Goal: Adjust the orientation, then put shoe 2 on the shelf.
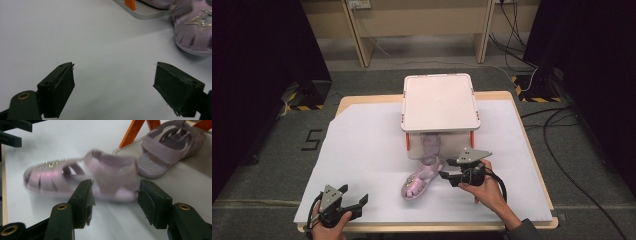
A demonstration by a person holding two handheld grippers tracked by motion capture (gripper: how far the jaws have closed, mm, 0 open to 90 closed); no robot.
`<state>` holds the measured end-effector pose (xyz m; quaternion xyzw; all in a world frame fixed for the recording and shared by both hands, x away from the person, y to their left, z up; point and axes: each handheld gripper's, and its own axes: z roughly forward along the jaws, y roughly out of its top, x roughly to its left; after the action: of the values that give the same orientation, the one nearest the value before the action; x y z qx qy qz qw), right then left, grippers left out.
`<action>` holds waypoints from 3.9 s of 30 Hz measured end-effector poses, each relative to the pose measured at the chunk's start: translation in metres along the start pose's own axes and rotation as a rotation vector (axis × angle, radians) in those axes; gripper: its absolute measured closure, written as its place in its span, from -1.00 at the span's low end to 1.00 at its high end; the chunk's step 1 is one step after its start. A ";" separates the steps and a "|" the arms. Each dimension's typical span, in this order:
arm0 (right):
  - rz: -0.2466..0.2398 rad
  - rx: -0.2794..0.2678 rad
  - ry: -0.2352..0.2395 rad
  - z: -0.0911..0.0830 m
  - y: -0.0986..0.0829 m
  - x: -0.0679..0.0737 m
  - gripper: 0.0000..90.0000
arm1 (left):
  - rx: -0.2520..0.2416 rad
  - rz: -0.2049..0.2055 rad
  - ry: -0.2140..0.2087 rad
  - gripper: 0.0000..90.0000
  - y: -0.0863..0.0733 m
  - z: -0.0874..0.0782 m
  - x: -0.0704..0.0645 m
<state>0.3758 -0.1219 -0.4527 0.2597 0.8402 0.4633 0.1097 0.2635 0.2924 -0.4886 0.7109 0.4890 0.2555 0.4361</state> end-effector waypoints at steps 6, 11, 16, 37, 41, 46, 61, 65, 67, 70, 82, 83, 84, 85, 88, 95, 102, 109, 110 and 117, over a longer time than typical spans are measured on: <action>-0.037 -0.035 0.014 -0.005 0.005 0.005 0.01 | 0.002 -0.003 -0.001 -0.65 0.000 -0.001 0.001; -0.077 -0.036 0.044 -0.006 0.006 0.008 0.03 | 0.002 -0.002 -0.002 -0.65 0.000 -0.001 0.001; -0.122 -0.002 0.079 0.003 0.003 0.012 0.11 | 0.004 -0.001 -0.002 -0.65 0.000 0.000 0.000; -0.144 0.097 0.210 0.001 0.001 0.064 0.50 | 0.000 -0.005 -0.001 -0.65 0.000 0.000 0.000; -0.136 0.088 0.236 0.005 0.002 0.073 0.43 | 0.004 -0.002 -0.003 -0.65 0.000 0.000 0.000; -0.148 0.071 0.229 0.004 0.003 0.072 0.24 | 0.003 -0.005 0.001 -0.65 0.000 0.000 0.001; -0.156 0.014 0.114 -0.007 0.002 0.046 -0.12 | 0.005 -0.008 0.001 -0.65 0.000 0.001 0.001; -0.176 0.025 0.110 -0.003 0.002 0.046 -0.13 | 0.008 -0.006 0.002 -0.65 -0.001 0.000 0.001; -0.196 0.036 0.096 -0.001 0.003 0.045 -0.13 | 0.004 -0.007 0.004 -0.65 -0.001 0.000 0.001; -0.228 0.051 0.091 0.002 0.004 0.046 -0.13 | 0.009 -0.007 0.003 -0.65 -0.001 0.000 0.001; -0.320 0.124 0.073 0.018 0.007 0.052 -0.01 | 0.001 0.000 -0.001 -0.65 -0.001 0.000 0.000; -0.330 0.133 0.064 0.020 0.007 0.054 0.03 | 0.002 -0.001 -0.002 -0.65 -0.001 0.000 0.000; -0.350 0.131 0.060 0.022 0.008 0.054 0.04 | 0.002 -0.003 -0.002 -0.65 -0.001 -0.001 0.000; -0.350 0.137 0.056 0.024 0.007 0.055 0.07 | -0.002 -0.004 -0.001 -0.65 -0.001 -0.001 0.000; -0.383 0.137 0.048 0.027 0.007 0.057 0.27 | -0.002 -0.002 -0.001 -0.65 -0.001 -0.001 0.001; -0.475 0.116 -0.001 0.022 0.008 0.062 0.73 | 0.000 -0.002 -0.002 -0.65 -0.001 -0.001 0.000; -0.480 0.073 -0.039 0.006 0.011 0.061 0.88 | 0.002 -0.005 -0.002 -0.65 -0.001 -0.002 0.001; -0.464 0.041 -0.092 -0.015 0.013 0.049 0.88 | 0.002 -0.002 -0.002 -0.65 0.000 -0.002 0.001; -0.461 0.039 -0.101 -0.017 0.013 0.047 0.88 | 0.000 -0.003 -0.001 -0.65 0.000 -0.002 0.001; -0.432 0.035 -0.155 -0.026 0.014 0.032 0.88 | -0.002 -0.003 0.000 -0.65 0.000 -0.002 0.001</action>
<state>0.3423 -0.1169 -0.4247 0.1106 0.8732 0.3933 0.2659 0.2623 0.2942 -0.4878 0.7096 0.4898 0.2555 0.4373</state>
